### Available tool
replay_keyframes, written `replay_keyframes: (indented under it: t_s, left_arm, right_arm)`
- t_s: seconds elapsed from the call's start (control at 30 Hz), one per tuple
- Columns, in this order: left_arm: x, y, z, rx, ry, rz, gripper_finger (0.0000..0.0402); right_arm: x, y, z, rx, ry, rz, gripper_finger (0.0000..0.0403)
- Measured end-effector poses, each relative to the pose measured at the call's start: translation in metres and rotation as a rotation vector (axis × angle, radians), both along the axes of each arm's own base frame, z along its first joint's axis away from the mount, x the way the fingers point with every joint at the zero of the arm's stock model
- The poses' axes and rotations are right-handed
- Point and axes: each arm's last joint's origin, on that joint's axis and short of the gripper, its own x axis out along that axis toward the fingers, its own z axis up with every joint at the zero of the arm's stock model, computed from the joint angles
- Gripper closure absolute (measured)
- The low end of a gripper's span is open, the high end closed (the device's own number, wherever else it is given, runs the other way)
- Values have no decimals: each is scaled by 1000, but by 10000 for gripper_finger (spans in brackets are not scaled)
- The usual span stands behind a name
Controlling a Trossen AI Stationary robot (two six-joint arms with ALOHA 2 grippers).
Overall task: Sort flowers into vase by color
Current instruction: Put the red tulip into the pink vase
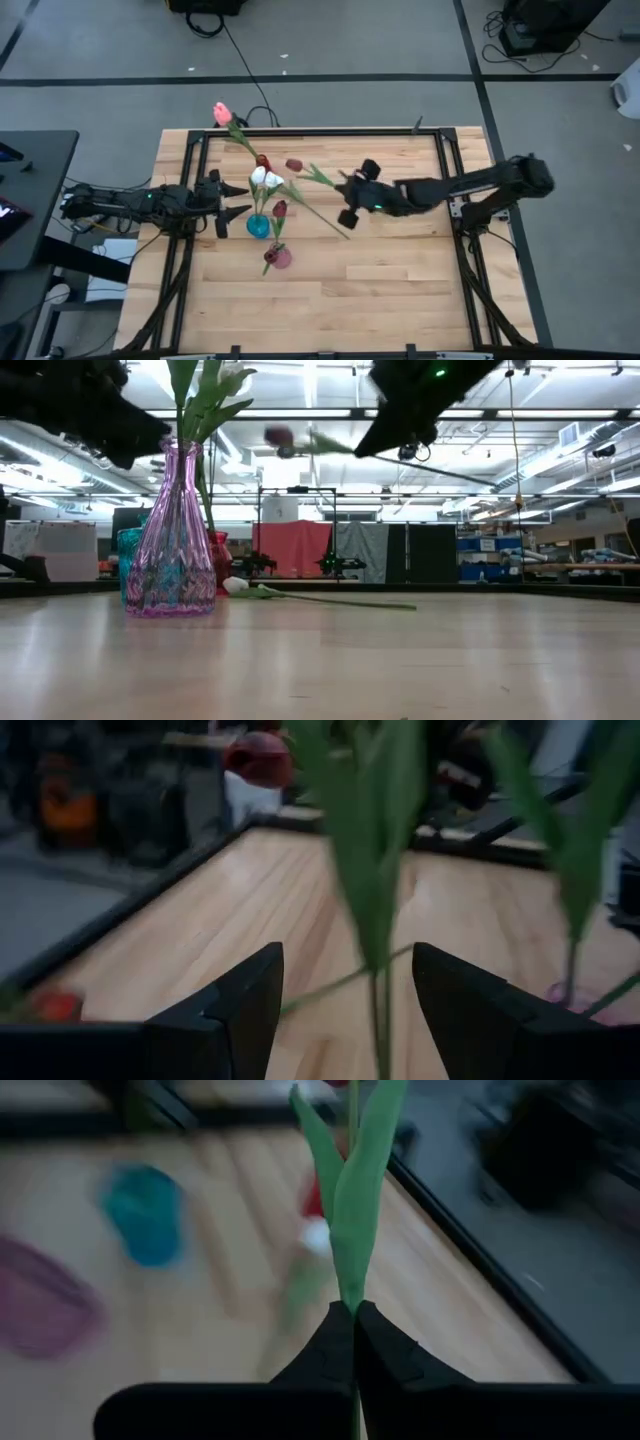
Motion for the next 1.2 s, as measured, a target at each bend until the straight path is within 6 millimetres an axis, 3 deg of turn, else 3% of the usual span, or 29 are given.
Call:
replay_keyframes:
  t_s: [0.17,0.37,0.5,0.83,1.07,1.2]
  left_arm:
    - [1,-5,3,6,-28,-138,172]
    - [0,-8,-4,-63,36,-221,172]
    - [0,-10,-3,-96,36,-305,172]
    - [7,-21,-18,-90,15,-469,172]
    - [9,-28,-23,-133,-22,-513,172]
    - [10,-31,-25,-127,-3,-486,172]
  right_arm:
    - [-22,12,-1,56,-356,220,394]
    - [-22,20,-13,80,-702,452,394]
    - [1,24,-23,75,-806,512,394]
    - [91,38,-22,-42,-964,691,393]
    - [104,53,-25,-158,-1190,793,393]
    - [105,70,-32,-233,-1174,824,393]
